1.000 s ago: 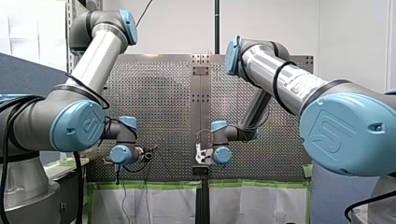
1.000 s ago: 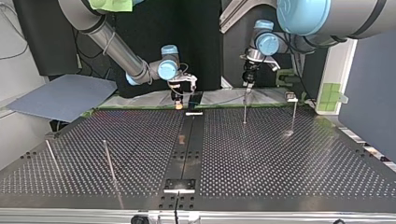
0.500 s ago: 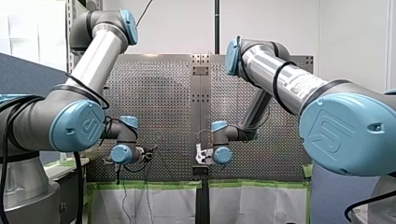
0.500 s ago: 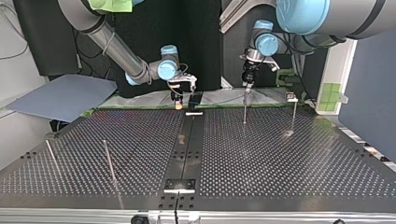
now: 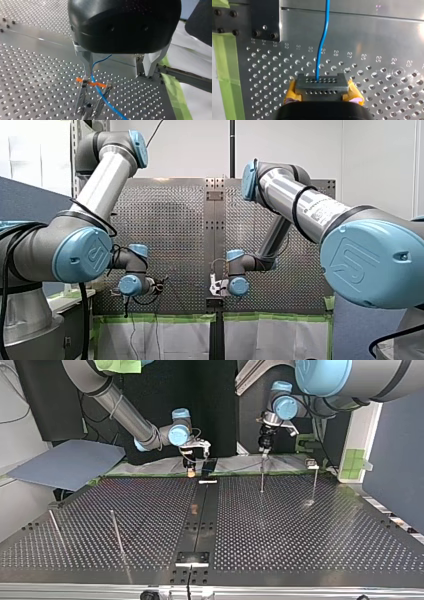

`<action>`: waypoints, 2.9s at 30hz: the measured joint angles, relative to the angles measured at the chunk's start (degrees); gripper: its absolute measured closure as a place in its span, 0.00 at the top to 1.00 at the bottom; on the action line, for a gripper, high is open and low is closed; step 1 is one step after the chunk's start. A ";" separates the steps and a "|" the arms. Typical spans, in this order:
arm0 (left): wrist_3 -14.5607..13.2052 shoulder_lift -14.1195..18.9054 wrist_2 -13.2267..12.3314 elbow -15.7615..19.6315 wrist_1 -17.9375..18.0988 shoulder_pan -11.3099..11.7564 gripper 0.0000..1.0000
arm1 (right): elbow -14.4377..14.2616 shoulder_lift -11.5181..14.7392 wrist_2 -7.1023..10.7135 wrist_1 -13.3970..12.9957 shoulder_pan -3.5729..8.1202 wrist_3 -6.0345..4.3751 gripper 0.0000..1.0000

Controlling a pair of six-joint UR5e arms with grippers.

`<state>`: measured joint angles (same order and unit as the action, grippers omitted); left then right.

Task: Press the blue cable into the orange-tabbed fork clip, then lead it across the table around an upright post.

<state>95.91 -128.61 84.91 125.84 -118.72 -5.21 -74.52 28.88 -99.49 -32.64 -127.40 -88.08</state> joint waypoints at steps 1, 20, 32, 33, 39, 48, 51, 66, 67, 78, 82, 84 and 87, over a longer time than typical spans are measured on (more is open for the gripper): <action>-0.39 0.00 -0.01 0.00 -0.13 -0.13 1.00 | -0.01 0.00 0.00 -0.01 0.00 0.00 0.00; -2.89 0.00 4.21 -4.55 -3.85 -6.45 1.00 | -0.01 -0.08 0.27 -0.05 0.08 -0.15 0.00; -1.19 -0.07 9.92 -9.16 -6.91 -12.14 1.00 | -0.01 -0.17 0.44 -0.06 0.23 -0.09 0.00; -1.18 -0.07 10.46 -9.38 -7.02 -12.56 1.00 | -0.02 -0.17 0.44 -0.06 0.27 -0.09 0.00; -1.10 -0.13 13.31 -11.13 -7.70 -13.11 1.00 | -0.04 -0.18 0.48 -0.03 0.30 -0.06 0.00; -1.20 -1.89 17.81 -14.83 -10.69 -12.78 1.00 | -0.03 -0.18 0.60 0.04 0.36 0.00 0.00; -1.27 -2.80 19.24 -15.65 -11.20 -12.64 1.00 | -0.03 -0.17 0.60 0.08 0.36 0.02 0.00; -1.40 -3.26 23.42 -18.71 -11.92 -12.35 1.00 | -0.01 -0.18 0.60 0.13 0.40 0.09 0.00; -1.40 -3.27 23.22 -18.76 -11.93 -12.34 1.00 | -0.01 -0.17 0.61 0.12 0.40 0.08 0.00; -1.99 -3.99 21.77 -20.79 -15.15 -12.11 1.00 | -0.01 -0.18 0.61 0.12 0.44 -0.04 0.00; -2.92 -5.52 22.33 -22.29 -16.77 -12.10 1.00 | -0.01 -0.18 0.64 0.16 0.44 -0.04 0.00; -3.20 -6.45 22.57 -23.23 -17.71 -12.12 1.00 | -0.01 -0.18 0.66 0.18 0.44 -0.01 0.00; -3.10 -7.86 22.66 -24.66 -19.15 -12.23 1.00 | -0.02 -0.18 0.68 0.19 0.44 0.05 0.00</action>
<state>92.81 -136.48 107.57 101.18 -137.87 -17.44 -74.54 28.70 -98.80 -32.44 -126.96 -88.03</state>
